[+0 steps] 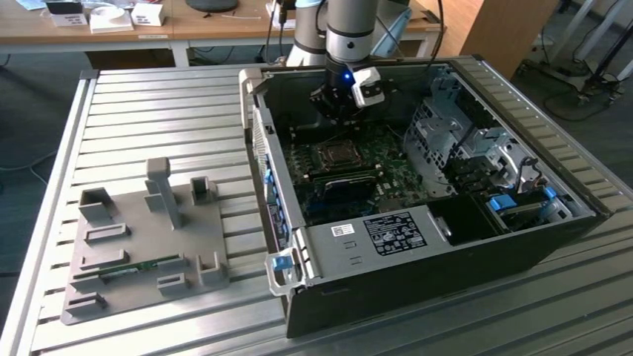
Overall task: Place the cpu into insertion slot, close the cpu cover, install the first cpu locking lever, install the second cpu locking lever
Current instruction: 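Install the first cpu locking lever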
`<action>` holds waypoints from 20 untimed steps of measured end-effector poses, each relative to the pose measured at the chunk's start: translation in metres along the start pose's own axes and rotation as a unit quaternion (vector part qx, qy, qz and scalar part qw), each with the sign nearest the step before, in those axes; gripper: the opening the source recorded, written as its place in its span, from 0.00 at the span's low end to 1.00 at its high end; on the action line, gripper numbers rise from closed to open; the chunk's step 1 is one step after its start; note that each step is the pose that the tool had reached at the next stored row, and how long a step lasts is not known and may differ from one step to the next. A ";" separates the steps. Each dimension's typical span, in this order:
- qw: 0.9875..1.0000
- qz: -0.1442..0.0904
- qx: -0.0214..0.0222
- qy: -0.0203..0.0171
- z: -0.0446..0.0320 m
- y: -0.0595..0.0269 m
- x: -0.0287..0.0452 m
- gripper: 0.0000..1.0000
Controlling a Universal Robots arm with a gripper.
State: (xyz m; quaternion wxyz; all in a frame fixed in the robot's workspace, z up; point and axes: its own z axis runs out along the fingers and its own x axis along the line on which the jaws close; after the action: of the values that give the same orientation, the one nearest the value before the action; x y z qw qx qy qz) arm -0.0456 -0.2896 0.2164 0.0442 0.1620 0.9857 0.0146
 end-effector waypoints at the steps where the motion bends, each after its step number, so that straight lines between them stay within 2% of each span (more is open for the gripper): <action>1: 1.000 0.000 -0.001 0.000 0.0000 0.0000 0.0000 0.11; 6: 1.000 0.001 -0.013 0.004 0.0001 -0.0001 0.0000 0.11; 15: 1.000 0.001 -0.014 0.004 0.0002 -0.0046 -0.0015 0.11; 20: 1.000 0.002 -0.020 0.005 0.0010 -0.0099 -0.0032 0.11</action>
State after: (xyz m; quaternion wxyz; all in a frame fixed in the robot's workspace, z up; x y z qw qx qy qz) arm -0.0457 -0.3000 0.2153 0.0421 0.1626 0.9852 0.0350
